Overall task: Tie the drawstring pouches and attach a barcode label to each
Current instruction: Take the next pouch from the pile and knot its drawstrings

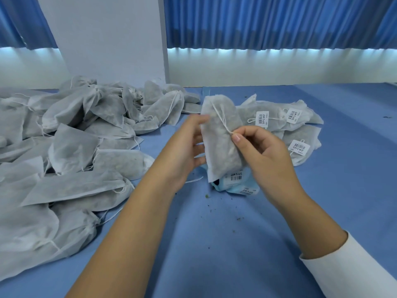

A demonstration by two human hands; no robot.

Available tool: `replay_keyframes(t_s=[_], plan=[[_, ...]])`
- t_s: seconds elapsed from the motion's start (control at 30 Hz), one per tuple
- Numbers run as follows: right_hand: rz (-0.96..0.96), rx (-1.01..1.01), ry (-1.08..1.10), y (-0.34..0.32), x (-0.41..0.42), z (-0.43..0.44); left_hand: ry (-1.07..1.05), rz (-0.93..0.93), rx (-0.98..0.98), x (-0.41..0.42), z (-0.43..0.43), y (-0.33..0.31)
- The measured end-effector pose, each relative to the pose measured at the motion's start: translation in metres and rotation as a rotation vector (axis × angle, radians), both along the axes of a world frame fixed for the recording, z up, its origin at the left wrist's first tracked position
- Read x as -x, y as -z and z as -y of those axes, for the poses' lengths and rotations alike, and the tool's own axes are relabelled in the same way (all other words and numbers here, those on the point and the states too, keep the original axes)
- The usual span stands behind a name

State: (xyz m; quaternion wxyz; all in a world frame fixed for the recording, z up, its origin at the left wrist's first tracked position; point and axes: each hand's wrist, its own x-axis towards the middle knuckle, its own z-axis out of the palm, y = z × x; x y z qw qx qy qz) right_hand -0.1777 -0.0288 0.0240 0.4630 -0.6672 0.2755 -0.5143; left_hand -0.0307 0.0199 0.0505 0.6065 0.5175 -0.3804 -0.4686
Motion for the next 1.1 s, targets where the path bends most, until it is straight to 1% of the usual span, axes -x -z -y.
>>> replay_keyframes(t_s=[0.1,0.23,0.33,0.4,0.5,0.57,0.6,0.67,0.73,0.8,0.87,0.93,0.97,1.03,1.1], plan=[[-0.018,0.054,0.049,0.002,0.0,0.001,-0.017,0.156,-0.016,0.005,-0.001,0.003],[-0.232,0.353,0.265,0.007,-0.001,0.0,-0.121,0.203,-0.01,0.007,0.0,0.007],[-0.334,0.542,0.337,0.01,-0.001,0.002,-0.164,0.212,-0.001,0.008,0.002,0.009],[-0.38,0.598,0.353,0.011,-0.001,0.003,-0.168,0.211,-0.003,0.008,0.003,0.01],[-0.403,0.601,0.302,0.009,0.0,0.002,-0.139,0.23,0.003,0.008,0.005,0.012],[-0.381,0.543,0.233,0.007,0.001,0.001,-0.192,0.248,-0.001,0.007,0.007,0.015],[-0.356,0.48,0.195,0.005,0.002,0.001,-0.229,0.253,-0.011,0.005,0.008,0.016],[-0.297,0.312,0.147,-0.001,0.007,0.004,-0.287,0.253,-0.032,0.002,0.009,0.017],[-0.293,0.099,0.125,-0.008,0.016,0.013,-0.329,0.237,-0.041,-0.004,0.01,0.018],[-0.401,-0.121,0.045,-0.011,0.026,0.021,-0.354,0.202,-0.051,-0.009,0.011,0.019],[-0.549,-0.278,-0.053,-0.006,0.03,0.027,-0.366,0.182,-0.065,-0.013,0.012,0.02],[-0.634,-0.36,-0.088,0.002,0.028,0.03,-0.366,0.175,-0.063,-0.016,0.013,0.021],[-0.633,-0.392,-0.096,0.005,0.026,0.032,-0.366,0.174,-0.058,-0.017,0.013,0.022],[-0.555,-0.473,-0.127,0.008,0.023,0.034,-0.371,0.172,-0.044,-0.019,0.014,0.024],[-0.496,-0.505,-0.135,0.012,0.021,0.036,-0.395,0.168,-0.029,-0.02,0.015,0.025]])
